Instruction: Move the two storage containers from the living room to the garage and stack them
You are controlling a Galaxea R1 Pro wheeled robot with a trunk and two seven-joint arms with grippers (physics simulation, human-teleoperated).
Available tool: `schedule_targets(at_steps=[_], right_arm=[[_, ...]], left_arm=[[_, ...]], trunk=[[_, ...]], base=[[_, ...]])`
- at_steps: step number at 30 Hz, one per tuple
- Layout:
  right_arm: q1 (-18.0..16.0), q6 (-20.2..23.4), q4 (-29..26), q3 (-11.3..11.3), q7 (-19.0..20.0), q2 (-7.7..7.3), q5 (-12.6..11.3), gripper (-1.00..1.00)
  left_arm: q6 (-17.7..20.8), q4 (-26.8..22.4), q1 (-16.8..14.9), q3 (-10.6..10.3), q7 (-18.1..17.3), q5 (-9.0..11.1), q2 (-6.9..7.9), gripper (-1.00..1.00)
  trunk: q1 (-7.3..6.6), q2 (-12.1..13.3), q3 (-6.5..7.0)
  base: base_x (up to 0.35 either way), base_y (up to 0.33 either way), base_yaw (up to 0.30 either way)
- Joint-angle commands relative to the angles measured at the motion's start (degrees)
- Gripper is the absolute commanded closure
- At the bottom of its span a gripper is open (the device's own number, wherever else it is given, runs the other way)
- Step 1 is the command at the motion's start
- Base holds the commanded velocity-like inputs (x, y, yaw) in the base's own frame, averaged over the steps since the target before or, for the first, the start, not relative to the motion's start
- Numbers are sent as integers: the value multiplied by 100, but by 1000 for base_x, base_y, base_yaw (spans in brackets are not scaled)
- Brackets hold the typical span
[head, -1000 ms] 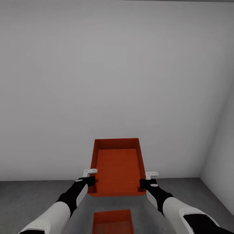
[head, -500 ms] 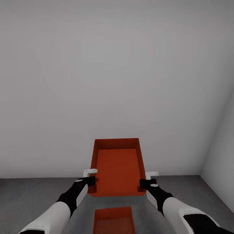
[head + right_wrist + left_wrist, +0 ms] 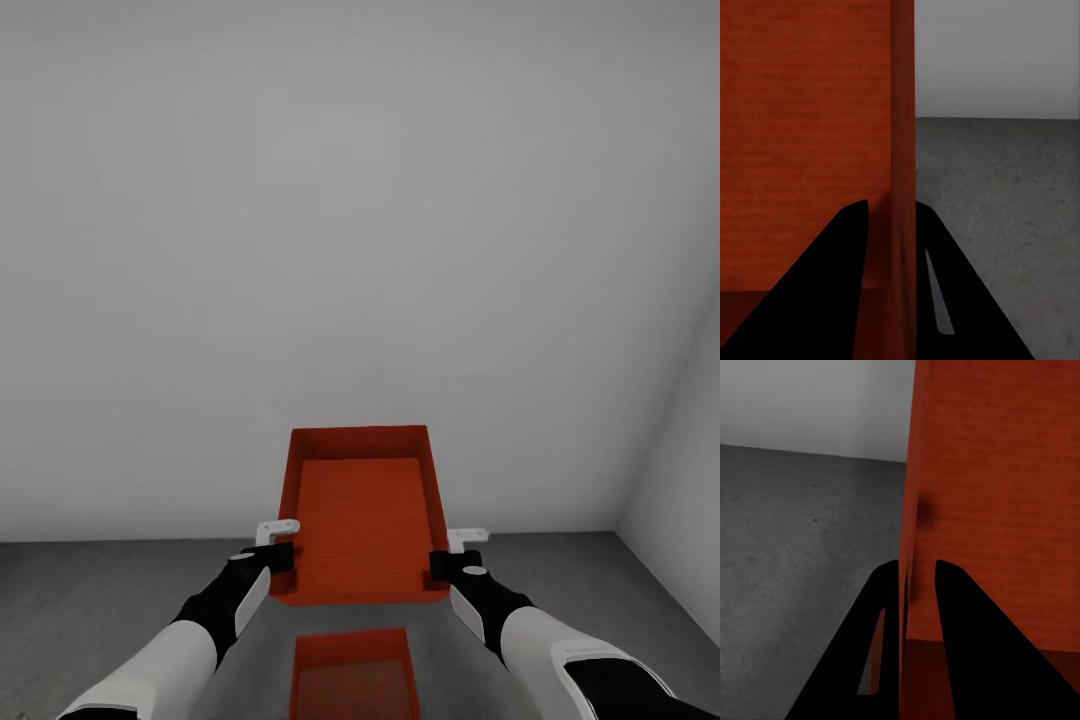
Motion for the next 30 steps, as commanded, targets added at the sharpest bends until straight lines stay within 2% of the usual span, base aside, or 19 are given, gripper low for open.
schedule_targets(at_steps=[1,30], right_arm=[[-4,-16,19,-149,-132,-194,6,100],[-4,-22,19,-150,-132,-194,6,100]], left_arm=[[19,-33,-8,72,345,-92,5,100],[19,-16,-8,72,345,-92,5,100]], trunk=[[2,-12,-21],[2,-12,-289]], base=[[2,5,0],[0,0,0]])
